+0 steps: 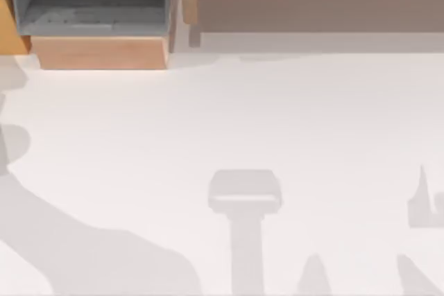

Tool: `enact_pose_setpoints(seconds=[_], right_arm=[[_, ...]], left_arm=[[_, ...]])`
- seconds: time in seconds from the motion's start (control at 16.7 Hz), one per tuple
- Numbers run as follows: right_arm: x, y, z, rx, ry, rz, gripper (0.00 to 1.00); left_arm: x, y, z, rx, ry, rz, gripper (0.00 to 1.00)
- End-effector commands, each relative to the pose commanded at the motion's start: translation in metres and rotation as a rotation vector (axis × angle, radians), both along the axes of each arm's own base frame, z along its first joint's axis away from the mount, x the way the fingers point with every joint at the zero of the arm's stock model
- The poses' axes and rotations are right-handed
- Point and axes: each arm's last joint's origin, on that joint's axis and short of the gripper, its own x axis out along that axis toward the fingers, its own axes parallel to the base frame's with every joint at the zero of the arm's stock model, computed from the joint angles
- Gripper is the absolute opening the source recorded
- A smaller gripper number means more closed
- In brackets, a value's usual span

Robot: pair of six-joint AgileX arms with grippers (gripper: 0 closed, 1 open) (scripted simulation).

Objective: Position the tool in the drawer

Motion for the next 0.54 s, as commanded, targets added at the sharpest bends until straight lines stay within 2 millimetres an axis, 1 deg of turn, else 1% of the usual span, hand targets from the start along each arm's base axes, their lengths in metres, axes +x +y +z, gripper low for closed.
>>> enact_pose_setpoints(seconds=[0.18, 0.24, 0.54], right_arm=[[0.0000, 0.0000, 0.0000, 0.000, 0.000, 0.000, 1.00], [0.0000, 0.0000, 0.0000, 0.000, 0.000, 0.000, 1.00], [0.0000, 0.0000, 0.0000, 0.000, 0.000, 0.000, 1.00]], left_arm=[[0.0000, 0.0000, 0.0000, 0.000, 0.000, 0.000, 0.98], [0.0000, 0.0000, 0.0000, 0.000, 0.000, 0.000, 1.00], [0.0000, 0.0000, 0.0000, 0.000, 0.000, 0.000, 1.00]])
